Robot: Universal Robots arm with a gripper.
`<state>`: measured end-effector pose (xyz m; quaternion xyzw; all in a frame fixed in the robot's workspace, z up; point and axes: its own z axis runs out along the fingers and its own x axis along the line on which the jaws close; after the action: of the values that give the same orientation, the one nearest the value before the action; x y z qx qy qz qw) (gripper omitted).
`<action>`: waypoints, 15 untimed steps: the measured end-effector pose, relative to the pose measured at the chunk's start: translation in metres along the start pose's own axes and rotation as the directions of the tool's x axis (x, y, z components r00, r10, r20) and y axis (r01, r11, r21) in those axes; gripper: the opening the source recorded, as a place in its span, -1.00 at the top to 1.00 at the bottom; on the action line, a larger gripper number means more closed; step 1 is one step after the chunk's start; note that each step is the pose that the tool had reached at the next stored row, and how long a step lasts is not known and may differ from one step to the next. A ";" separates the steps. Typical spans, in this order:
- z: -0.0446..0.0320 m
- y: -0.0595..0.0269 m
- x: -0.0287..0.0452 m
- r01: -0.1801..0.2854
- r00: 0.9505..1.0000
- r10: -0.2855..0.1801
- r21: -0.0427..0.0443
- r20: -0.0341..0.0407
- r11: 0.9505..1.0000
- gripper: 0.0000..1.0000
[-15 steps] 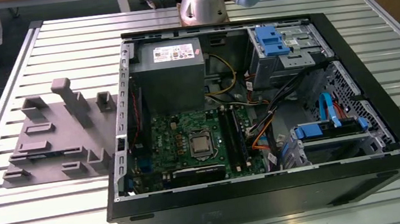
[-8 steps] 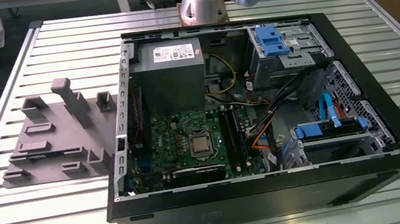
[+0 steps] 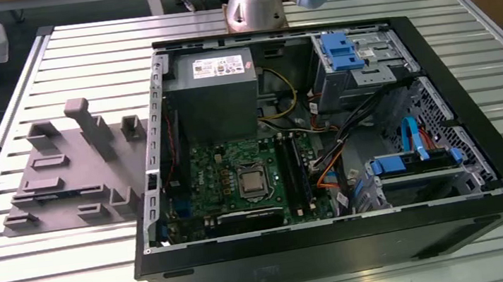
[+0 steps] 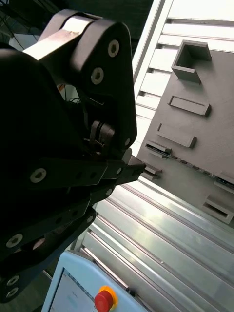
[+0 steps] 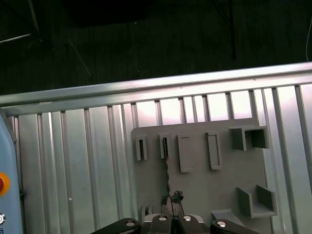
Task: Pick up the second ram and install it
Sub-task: 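Pick up the second ram and move it above second insertion slot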
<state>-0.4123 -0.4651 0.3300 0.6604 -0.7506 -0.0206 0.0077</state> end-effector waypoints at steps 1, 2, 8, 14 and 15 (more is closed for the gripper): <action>0.0006 0.0000 0.0000 0.001 1.000 -0.001 0.000 0.000 1.000 0.79; 0.0011 0.0000 0.0000 0.002 1.000 -0.002 0.000 0.000 1.000 0.79; 0.0042 -0.0002 0.0001 0.009 1.000 -0.009 0.000 0.000 1.000 0.79; 0.0067 -0.0003 0.0001 0.015 1.000 -0.015 0.000 -0.001 1.000 0.79; 0.0071 -0.0003 0.0001 0.016 1.000 -0.016 0.000 -0.001 1.000 0.79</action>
<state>-0.4123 -0.4651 0.3229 0.6663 -0.7454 -0.0205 0.0078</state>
